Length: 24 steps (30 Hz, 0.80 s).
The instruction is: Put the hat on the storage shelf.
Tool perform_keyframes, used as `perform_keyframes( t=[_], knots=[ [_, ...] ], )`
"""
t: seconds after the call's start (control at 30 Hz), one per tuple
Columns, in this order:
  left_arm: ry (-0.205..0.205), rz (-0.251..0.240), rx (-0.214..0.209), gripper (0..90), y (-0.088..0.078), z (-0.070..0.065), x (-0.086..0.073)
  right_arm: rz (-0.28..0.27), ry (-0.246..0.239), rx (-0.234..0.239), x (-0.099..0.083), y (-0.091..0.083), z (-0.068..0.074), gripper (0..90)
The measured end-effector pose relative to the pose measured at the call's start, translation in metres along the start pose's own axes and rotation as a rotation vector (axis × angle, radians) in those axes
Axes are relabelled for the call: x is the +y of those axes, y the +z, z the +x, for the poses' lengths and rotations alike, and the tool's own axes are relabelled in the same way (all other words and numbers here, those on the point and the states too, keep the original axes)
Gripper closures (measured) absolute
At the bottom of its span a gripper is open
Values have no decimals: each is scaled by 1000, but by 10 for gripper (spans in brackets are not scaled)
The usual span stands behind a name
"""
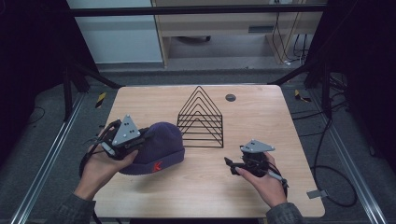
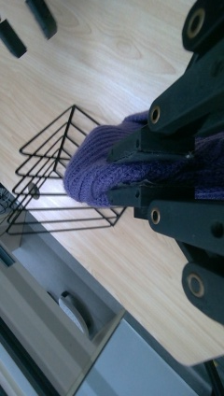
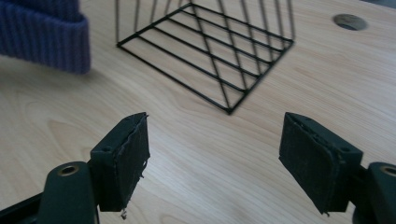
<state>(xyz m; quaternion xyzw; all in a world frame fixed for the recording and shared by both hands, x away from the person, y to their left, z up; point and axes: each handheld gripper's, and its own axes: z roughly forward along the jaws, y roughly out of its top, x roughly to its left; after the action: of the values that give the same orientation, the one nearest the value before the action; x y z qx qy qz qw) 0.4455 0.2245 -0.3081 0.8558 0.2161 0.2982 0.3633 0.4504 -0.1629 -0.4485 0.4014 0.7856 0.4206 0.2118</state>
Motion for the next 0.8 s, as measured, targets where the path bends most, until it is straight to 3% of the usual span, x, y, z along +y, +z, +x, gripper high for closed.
perform_keyframes(
  t=[0.17,0.2,0.3,0.33,0.43,0.8],
  knots=[
    [-27,-45,-4,799,-8,9,2,15,-42,40,11,14,19,259],
    [-23,-57,0,799,-11,10,4,17,-60,59,16,20,28,271],
    [-16,-69,4,799,-17,12,7,23,-77,76,21,24,35,301],
    [-20,-85,-3,799,-22,14,10,29,-91,109,27,30,45,314],
    [-12,-100,-9,799,-28,17,15,33,-109,147,34,35,57,320],
    [8,-131,-46,799,-34,17,24,20,-182,259,75,44,86,307]
  ],
)
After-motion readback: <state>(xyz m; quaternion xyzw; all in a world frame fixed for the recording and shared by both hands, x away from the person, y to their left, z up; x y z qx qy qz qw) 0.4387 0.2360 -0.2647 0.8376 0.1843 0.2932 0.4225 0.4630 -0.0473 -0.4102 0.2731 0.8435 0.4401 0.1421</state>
